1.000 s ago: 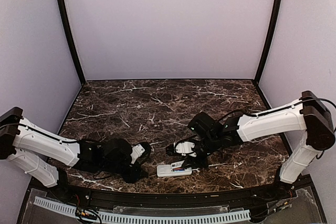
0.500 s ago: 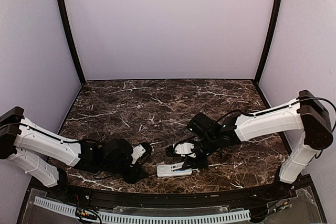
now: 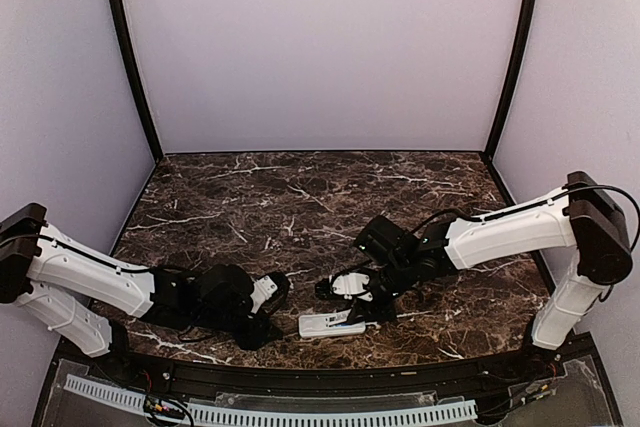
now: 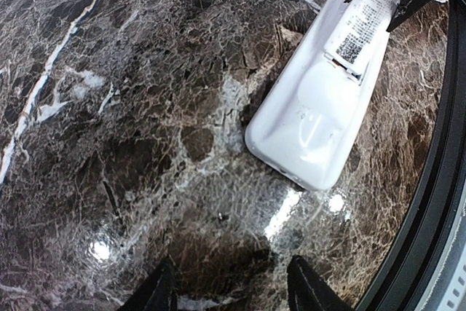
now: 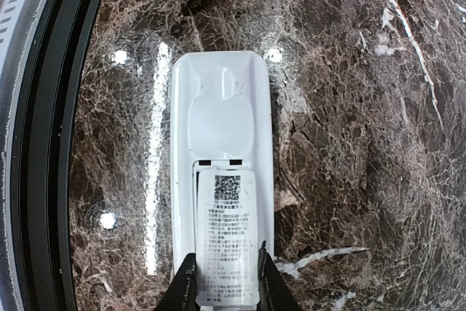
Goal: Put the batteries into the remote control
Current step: Load the battery cover onto the remote control without the battery cover.
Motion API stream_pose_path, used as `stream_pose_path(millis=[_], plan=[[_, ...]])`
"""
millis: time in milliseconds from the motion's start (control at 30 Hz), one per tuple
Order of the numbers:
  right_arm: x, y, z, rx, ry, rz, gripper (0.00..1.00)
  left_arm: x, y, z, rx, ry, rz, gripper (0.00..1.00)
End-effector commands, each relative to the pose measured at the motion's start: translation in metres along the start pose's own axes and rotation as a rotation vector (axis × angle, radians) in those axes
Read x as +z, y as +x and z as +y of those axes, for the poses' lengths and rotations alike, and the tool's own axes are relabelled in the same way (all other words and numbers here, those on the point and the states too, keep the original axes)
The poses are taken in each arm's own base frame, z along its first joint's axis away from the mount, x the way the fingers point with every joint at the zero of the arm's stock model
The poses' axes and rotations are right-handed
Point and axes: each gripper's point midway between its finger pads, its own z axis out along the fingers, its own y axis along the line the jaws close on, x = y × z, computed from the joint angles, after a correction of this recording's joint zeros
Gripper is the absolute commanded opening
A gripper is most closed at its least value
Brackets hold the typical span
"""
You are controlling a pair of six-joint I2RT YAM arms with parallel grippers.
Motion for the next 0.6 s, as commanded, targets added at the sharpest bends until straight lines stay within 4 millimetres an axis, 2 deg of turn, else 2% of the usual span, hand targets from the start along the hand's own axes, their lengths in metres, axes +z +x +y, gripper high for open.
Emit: stream_pose_path(millis=[0, 567], plan=[[0.0019, -0.0055, -0.0003, -0.013, -0.012, 0.003, 0.0, -0.0003, -0.0076, -0.0044, 0.013, 0.01, -0.011, 0.51], [0.0037, -0.0036, 0.0095, -0.011, -0.039, 0.026, 0.0, 0.0003, -0.0072, -0.0037, 0.012, 0.006, -0.009, 0.51]])
